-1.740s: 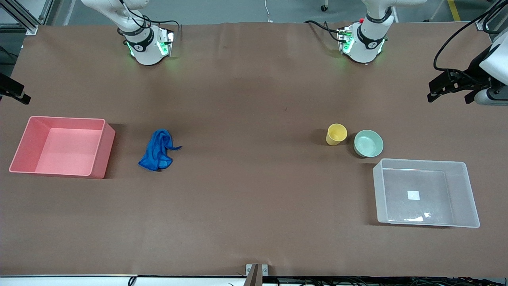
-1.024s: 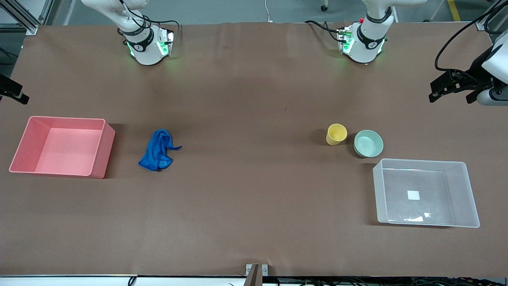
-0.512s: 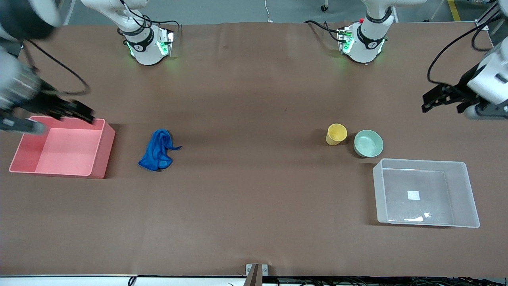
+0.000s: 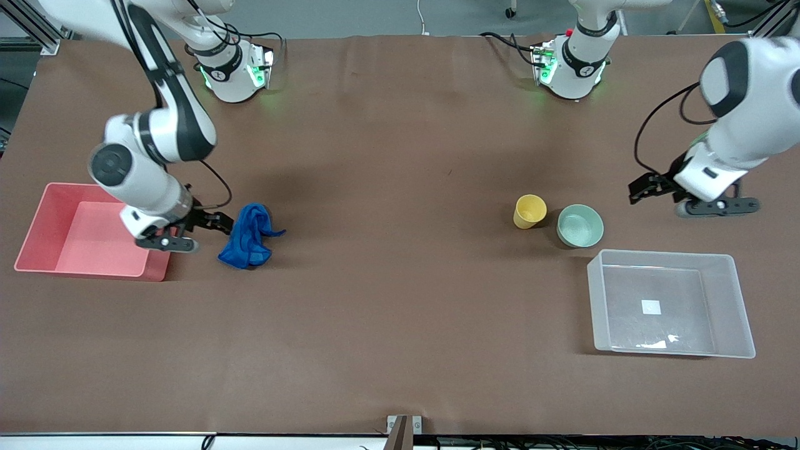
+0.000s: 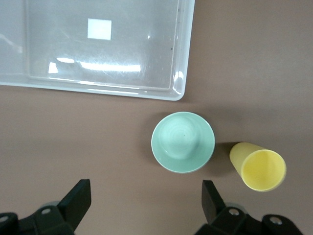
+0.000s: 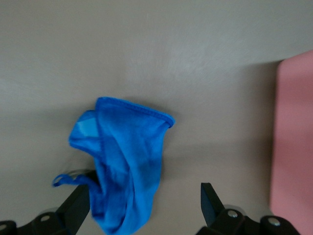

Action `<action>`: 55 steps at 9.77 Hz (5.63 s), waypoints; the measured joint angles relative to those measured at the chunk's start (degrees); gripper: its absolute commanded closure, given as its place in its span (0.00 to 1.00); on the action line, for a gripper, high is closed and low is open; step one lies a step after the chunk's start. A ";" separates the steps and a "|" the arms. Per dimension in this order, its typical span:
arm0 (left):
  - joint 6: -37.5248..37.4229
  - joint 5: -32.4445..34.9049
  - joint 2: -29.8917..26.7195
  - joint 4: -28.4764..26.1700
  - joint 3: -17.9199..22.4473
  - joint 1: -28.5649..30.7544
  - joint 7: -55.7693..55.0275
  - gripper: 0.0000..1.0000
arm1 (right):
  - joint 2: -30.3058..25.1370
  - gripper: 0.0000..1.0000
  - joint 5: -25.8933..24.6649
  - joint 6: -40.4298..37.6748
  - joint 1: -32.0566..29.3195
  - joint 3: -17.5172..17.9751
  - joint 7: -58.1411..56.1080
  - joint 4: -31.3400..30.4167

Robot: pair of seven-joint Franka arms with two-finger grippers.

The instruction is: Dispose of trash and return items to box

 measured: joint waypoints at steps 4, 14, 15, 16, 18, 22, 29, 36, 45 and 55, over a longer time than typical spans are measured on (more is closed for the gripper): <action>21.27 0.00 6.62 -12.44 0.44 -0.79 0.00 0.00 | 7.89 0.08 -0.13 9.19 1.61 0.04 0.00 -0.39; 34.19 -1.64 19.76 -11.10 1.12 -2.24 -0.18 1.00 | 7.19 0.99 -0.13 -2.07 2.47 0.14 2.24 4.00; 34.23 -1.64 19.66 -10.75 1.12 -2.24 -0.11 1.00 | 4.53 0.99 -0.13 -12.70 2.48 0.10 2.36 8.94; 34.36 -1.64 19.00 -10.38 1.10 -2.27 -0.10 1.00 | 1.14 0.99 -0.14 -22.90 2.23 -0.13 2.36 14.30; 29.11 -1.64 14.60 -9.97 1.08 -2.47 -0.09 1.00 | -5.77 0.99 -0.52 -35.16 0.04 -1.98 -1.71 21.78; 12.83 -1.64 3.03 -4.16 1.68 -2.57 -0.07 1.00 | -6.62 0.99 -0.71 -32.39 -2.73 -21.35 -29.96 21.67; 6.72 -9.92 32.44 30.61 10.38 -2.37 16.68 1.00 | 6.31 0.00 -0.69 0.48 -3.60 -24.84 -34.41 4.26; 13.00 -18.15 43.71 31.66 12.52 -2.21 26.61 0.18 | 0.14 0.00 -0.20 -37.33 -3.02 -23.65 -30.53 30.20; -8.29 -11.56 20.84 30.96 10.83 -2.62 21.05 0.00 | -15.03 0.00 4.83 -56.47 -4.28 -14.19 -19.38 42.37; 11.18 -2.33 9.18 -3.16 -13.94 -1.95 -6.42 0.05 | -14.59 0.00 2.42 -56.13 -4.61 -10.52 -16.35 43.23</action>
